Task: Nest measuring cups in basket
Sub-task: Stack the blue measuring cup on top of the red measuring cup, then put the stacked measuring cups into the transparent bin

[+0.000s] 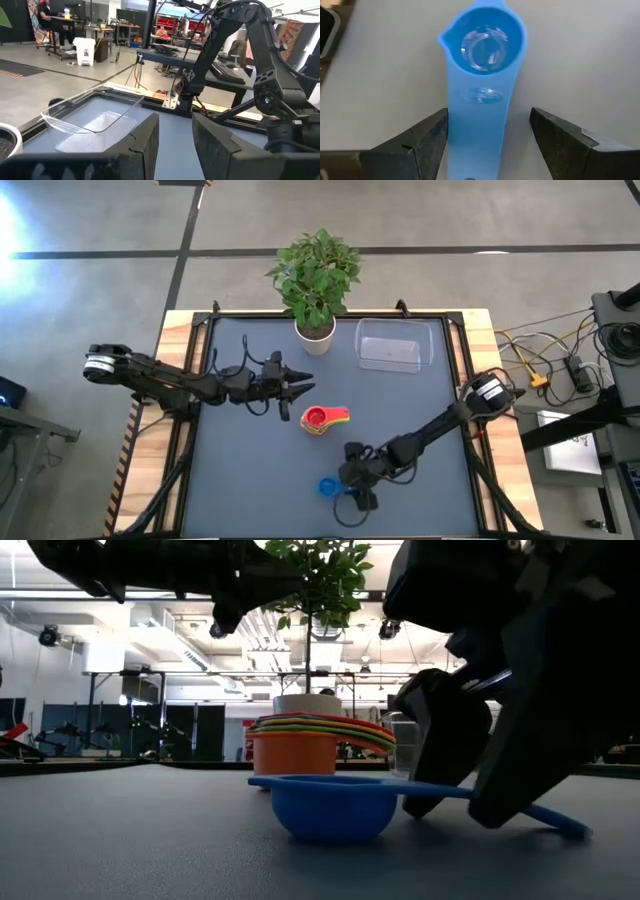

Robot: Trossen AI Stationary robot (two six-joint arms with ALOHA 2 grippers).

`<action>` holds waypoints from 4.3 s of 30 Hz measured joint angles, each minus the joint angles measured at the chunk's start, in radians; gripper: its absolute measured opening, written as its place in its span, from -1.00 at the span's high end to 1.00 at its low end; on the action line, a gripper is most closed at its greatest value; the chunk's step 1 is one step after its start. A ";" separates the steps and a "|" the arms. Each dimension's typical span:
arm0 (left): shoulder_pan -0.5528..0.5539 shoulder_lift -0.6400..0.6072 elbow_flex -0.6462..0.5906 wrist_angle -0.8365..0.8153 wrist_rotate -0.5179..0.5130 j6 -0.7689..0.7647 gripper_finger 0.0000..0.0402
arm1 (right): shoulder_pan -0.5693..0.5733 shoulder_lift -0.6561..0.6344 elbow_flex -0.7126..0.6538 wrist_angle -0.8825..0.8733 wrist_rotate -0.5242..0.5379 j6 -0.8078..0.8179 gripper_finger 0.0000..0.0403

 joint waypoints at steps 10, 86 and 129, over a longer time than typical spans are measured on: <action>-0.001 0.000 0.002 0.000 -0.001 0.016 0.50 | -0.006 -0.002 0.001 -0.061 0.023 -0.058 -0.03; -0.082 -0.066 -0.003 0.000 -0.061 0.128 0.50 | -0.489 -0.260 -0.012 -0.263 -0.211 -0.499 -0.64; -0.081 -0.061 -0.003 0.014 -0.060 0.158 0.50 | -0.497 -0.094 0.017 -0.178 -0.218 -0.476 -0.85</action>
